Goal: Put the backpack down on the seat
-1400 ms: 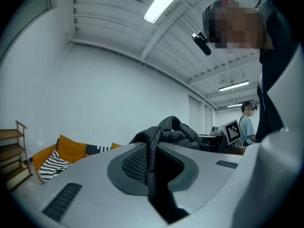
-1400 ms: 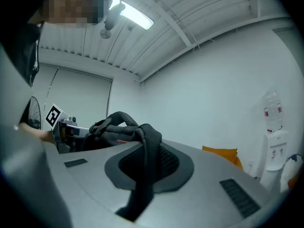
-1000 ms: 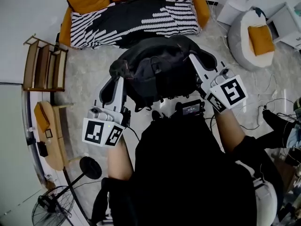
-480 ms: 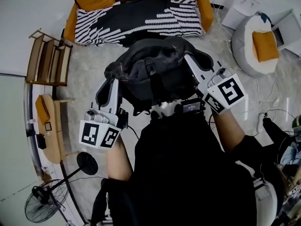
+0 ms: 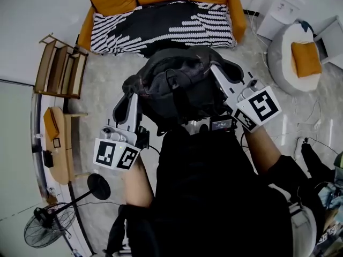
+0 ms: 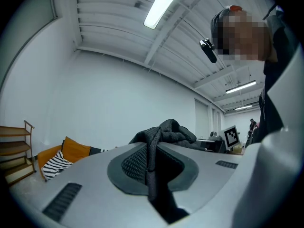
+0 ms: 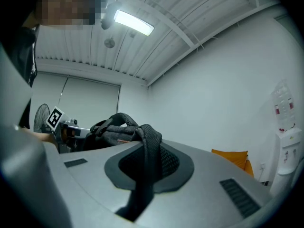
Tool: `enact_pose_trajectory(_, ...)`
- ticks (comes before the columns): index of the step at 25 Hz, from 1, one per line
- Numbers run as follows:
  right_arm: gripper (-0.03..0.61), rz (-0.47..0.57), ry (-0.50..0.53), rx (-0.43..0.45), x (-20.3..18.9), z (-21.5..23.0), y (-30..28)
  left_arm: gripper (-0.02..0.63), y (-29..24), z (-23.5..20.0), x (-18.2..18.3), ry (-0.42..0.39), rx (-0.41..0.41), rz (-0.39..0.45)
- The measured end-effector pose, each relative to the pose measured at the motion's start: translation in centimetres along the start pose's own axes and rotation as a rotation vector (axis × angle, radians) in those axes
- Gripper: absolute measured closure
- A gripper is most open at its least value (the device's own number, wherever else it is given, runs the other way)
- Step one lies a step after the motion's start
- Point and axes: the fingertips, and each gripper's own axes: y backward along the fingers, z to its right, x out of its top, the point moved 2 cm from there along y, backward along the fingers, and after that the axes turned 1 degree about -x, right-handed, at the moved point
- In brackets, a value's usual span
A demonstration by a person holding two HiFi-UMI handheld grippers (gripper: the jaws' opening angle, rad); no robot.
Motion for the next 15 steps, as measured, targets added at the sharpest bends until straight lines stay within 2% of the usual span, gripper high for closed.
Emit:
enact_pose_trajectory(4, 0.534, -0.007, -0.001, -0.009, 0.0, 1.4, -0.3, 0.569, -1.5, -0.1, -0.1, 0.004, -0.015, 0.001)
enact_pose_trajectory(10, 0.534, -0.033, -0.010, -0.016, 0.3, 4.5, -3.6, 0.569, -5.6, -2.8, 0.3, 0.035, -0.033, -0.001)
enact_pose_trajectory(15, 0.534, -0.033, -0.027, -0.035, -0.4, 5.3, -4.7, 0.569, -6.9, -4.1, -0.2, 0.039, -0.065, 0.008)
